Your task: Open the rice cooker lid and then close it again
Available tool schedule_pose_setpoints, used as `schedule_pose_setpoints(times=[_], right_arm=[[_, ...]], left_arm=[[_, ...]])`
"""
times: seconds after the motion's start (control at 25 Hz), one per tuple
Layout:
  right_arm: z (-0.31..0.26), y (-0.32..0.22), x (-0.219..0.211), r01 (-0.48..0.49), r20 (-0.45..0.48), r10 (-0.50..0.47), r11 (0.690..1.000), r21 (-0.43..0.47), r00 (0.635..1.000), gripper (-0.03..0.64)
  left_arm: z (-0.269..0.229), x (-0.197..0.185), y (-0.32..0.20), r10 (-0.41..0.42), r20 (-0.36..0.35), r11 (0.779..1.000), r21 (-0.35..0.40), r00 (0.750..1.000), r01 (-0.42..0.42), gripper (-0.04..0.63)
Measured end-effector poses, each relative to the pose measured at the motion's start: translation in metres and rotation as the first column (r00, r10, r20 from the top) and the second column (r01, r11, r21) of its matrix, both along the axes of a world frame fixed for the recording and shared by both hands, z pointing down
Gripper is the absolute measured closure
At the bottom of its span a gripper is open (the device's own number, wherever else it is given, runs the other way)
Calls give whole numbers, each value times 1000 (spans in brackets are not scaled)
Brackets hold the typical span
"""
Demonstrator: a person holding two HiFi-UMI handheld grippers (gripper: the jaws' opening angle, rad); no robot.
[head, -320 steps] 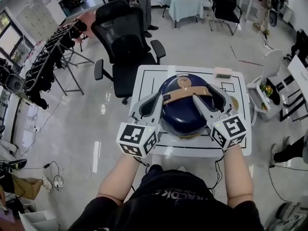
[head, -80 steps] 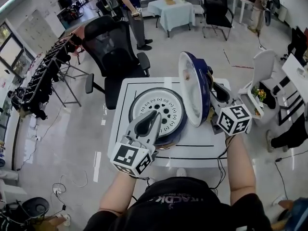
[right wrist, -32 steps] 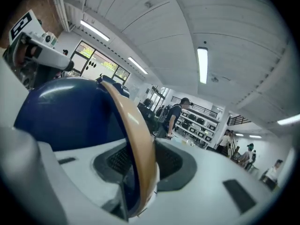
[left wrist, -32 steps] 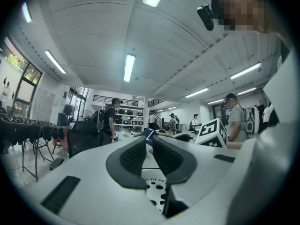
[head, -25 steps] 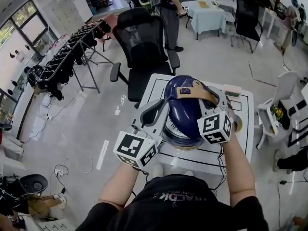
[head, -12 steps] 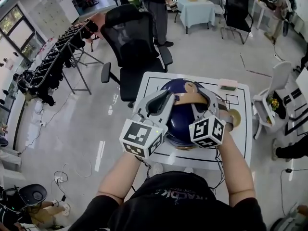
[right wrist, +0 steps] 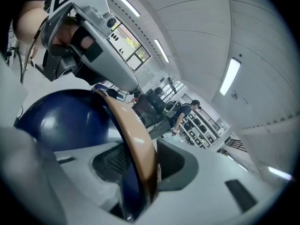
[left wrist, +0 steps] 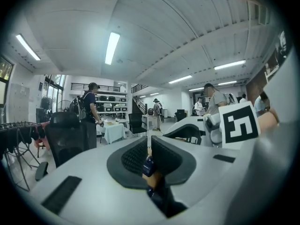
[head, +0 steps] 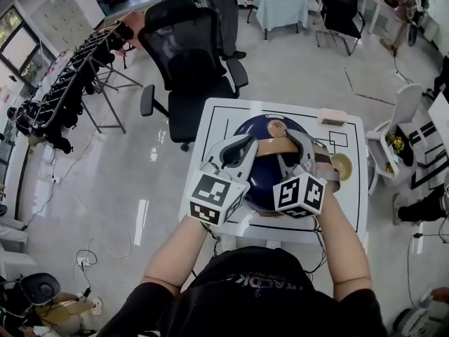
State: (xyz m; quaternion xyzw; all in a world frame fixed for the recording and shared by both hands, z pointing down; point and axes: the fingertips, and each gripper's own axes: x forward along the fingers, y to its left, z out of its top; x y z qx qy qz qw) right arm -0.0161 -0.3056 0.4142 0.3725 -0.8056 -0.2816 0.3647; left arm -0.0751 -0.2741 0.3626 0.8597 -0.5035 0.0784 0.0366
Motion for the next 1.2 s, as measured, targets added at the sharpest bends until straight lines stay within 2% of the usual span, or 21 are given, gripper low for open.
schedule_pose_setpoints(times=[0.12, 0.36, 0.8, 1.2], right_arm=[[5, 0, -3, 0, -16, 0, 1000, 1, 1000, 465], [15, 2, -10, 1, -67, -1, 1000, 7, 998, 462], [32, 6, -16, 1, -137, 0, 1000, 1, 991, 453], [30, 6, -18, -16, -147, 16, 1000, -5, 989, 449]], left_arm=[[12, -1, -1, 8, 39, 1000, -14, 999, -8, 569], [34, -6, -2, 19, 40, 998, -60, 999, -17, 575], [58, -13, 2, 31, -20, 995, -92, 999, -32, 586], [57, -16, 3, 27, -53, 998, -63, 998, -30, 588]])
